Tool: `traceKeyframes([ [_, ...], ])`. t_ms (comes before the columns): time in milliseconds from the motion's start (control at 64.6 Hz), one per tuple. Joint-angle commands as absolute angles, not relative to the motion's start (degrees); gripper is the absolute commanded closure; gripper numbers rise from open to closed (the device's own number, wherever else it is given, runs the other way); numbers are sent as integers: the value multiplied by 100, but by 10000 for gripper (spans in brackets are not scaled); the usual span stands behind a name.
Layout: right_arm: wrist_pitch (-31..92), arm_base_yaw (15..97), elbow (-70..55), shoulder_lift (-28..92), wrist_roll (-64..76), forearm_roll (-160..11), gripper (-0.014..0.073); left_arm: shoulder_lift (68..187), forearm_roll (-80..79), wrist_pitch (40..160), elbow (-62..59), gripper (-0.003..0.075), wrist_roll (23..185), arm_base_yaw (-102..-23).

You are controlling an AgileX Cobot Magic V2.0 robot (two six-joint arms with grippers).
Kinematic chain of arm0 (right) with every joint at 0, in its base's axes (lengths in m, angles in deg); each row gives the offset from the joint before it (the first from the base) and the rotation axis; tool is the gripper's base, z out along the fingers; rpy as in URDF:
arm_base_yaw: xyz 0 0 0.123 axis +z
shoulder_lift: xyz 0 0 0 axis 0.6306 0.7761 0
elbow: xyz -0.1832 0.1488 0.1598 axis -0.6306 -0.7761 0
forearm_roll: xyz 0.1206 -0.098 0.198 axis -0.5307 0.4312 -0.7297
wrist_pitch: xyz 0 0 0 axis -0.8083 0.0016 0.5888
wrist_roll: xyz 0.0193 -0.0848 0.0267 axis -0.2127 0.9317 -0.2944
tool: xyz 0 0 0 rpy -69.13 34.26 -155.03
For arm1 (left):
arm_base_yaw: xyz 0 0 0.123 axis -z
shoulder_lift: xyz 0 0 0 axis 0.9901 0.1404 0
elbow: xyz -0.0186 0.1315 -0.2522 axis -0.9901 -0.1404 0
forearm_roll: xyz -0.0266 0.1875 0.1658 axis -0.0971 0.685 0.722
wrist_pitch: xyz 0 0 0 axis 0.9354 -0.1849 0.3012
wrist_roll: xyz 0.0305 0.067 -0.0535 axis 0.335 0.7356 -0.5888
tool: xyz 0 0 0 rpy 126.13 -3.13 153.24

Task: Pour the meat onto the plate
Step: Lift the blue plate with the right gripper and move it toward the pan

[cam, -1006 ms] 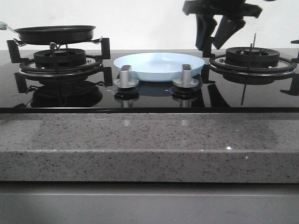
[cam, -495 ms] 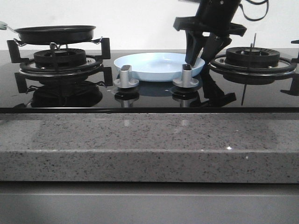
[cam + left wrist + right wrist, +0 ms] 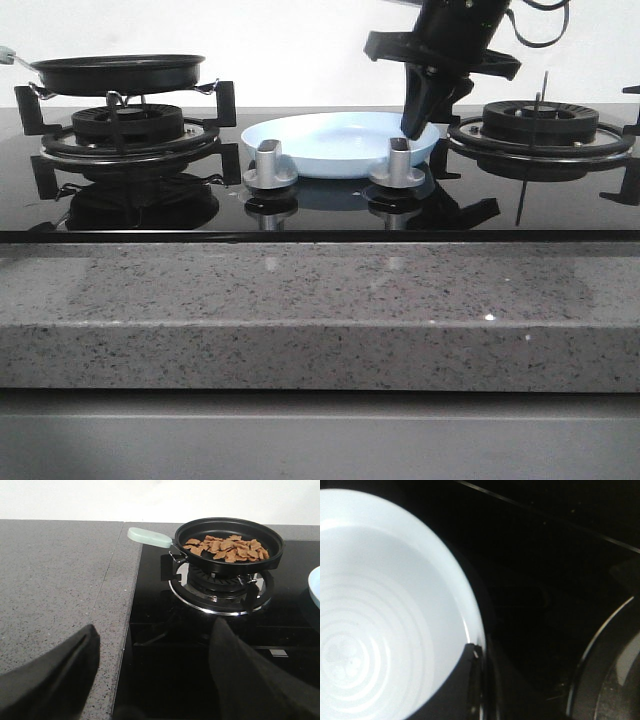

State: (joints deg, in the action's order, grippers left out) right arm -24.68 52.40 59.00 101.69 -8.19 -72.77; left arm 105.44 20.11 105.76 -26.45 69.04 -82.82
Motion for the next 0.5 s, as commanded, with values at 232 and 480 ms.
traceKeyframes([
  [232,-3272,5221,6950,9668,-884,-7230,654,10567,1955,10091,-2489,261,6842,-8261],
  [480,-3366,5221,6936,9355,-975,-7287,654,10567,1955,10091,-2489,261,6842,-8261],
])
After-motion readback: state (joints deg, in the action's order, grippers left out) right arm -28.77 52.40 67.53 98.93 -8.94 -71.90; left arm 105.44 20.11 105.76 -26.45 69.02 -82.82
